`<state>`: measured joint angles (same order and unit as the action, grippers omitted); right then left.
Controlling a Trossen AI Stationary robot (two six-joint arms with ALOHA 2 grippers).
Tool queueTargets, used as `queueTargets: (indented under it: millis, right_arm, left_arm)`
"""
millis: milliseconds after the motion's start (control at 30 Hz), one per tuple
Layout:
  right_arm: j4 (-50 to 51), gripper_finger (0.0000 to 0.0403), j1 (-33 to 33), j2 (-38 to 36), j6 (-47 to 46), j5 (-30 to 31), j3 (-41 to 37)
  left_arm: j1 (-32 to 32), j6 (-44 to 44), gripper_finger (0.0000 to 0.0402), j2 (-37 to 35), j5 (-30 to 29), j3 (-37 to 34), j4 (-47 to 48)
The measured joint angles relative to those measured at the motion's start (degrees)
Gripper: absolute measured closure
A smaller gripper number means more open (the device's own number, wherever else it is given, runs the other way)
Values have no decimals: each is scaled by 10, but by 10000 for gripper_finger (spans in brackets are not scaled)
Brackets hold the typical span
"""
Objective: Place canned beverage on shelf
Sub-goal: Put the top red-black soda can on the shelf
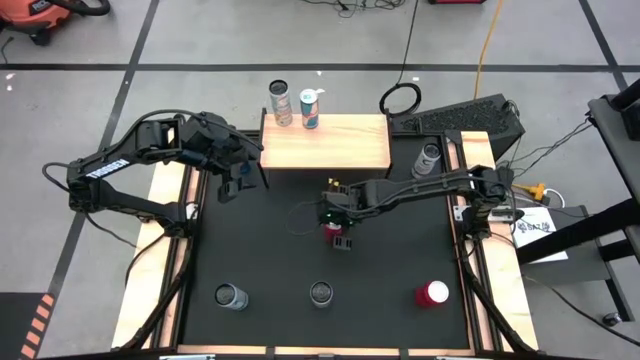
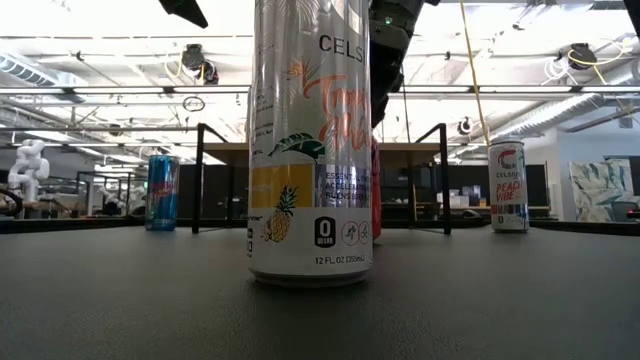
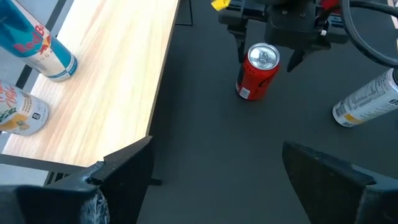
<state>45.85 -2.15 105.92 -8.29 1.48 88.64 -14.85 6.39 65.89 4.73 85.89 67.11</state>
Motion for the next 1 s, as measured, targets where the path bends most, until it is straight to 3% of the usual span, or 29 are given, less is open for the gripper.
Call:
queueTargets:
  millis: [767,867,1000]
  right_arm:
    - [3,11,0,33,4,0,0]
    - [3,28,0,33,4,0,0]
    - [6,84,1,33,4,1,0]
  left_arm:
    - [0,4,52,0,0,0,0]
    - [0,4,52,0,0,0,0]
    - [0,4,52,0,0,0,0]
